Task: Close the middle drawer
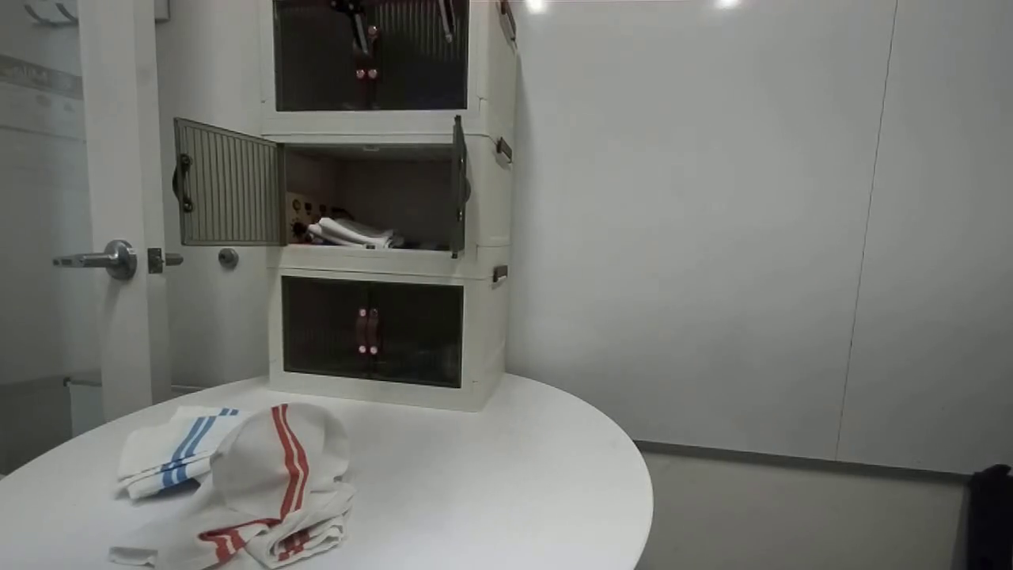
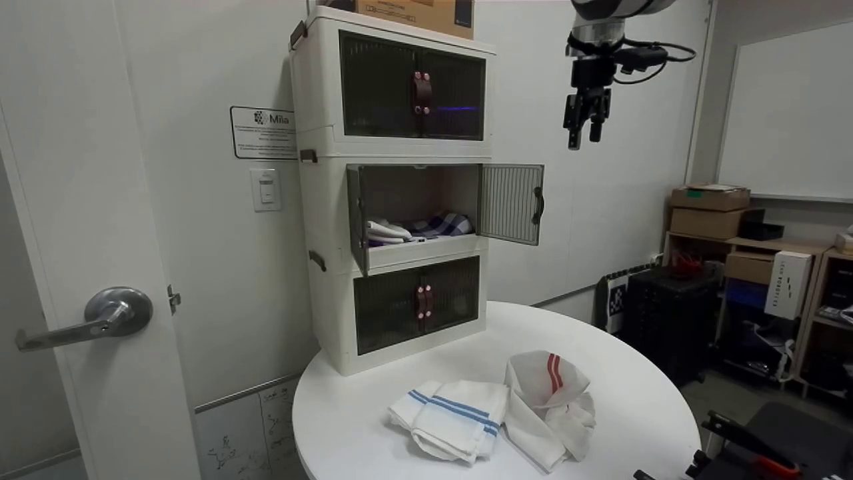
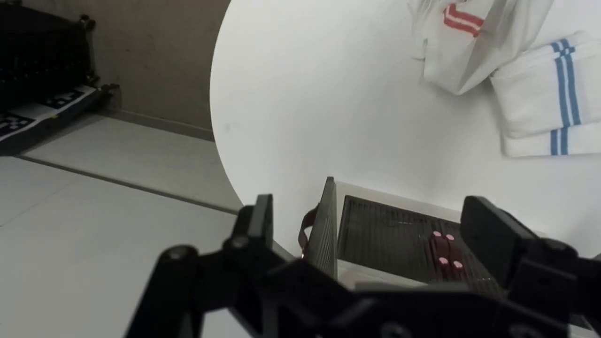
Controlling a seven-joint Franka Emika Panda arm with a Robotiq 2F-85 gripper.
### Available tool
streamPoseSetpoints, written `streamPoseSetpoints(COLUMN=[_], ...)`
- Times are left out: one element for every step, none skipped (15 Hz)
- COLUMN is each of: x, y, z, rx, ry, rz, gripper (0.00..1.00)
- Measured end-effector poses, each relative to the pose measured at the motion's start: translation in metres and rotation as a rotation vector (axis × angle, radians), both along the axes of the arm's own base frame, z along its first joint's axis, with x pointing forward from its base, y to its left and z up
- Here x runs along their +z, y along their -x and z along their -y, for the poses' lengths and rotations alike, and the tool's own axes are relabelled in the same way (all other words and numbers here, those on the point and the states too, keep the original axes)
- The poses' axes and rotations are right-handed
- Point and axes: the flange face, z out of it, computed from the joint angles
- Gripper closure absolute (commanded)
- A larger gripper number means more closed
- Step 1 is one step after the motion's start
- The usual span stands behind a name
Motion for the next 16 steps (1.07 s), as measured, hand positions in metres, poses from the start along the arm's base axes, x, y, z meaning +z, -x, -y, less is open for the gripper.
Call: streamPoseSetpoints(x=[0.002,0.004,0.005,0.005,0.004,0.002,-0.001,-0.006,-0.01,-0.016,-0.022,-0.028,-0.034,-0.041,-0.047,-0.052], y=[-0.016,-0.031,-0.046,-0.06,-0.073,-0.086,-0.097,-0.107,-0.116,-0.124,-0.131,-0.137,-0.142,-0.145,-0.148,-0.15], z=[-0.001,-0.003,-0.005,-0.006,-0.007,-0.008,-0.008,-0.008,-0.006,-0.004,-0.001,0.003,0.007,0.012,0.018,0.023], rx=[0.007,0.018,0.032,0.051,0.074,0.099,0.124,0.15,0.174,0.196,0.214,0.226,0.234,0.237,0.239,0.24], ry=[0.007,0.016,0.024,0.033,0.04,0.043,0.044,0.044,0.046,0.048,0.048,0.045,0.041,0.034,0.028,0.021], rz=[0.005,0.007,0.009,0.009,0.006,0.002,-0.004,-0.015,-0.027,-0.041,-0.056,-0.071,-0.084,-0.098,-0.111,-0.124], gripper=[0.0,0.0,0.0,0.0,0.0,0.0,0.0,0.0,0.0,0.0,0.0,0.0,0.0,0.0,0.0,0.0])
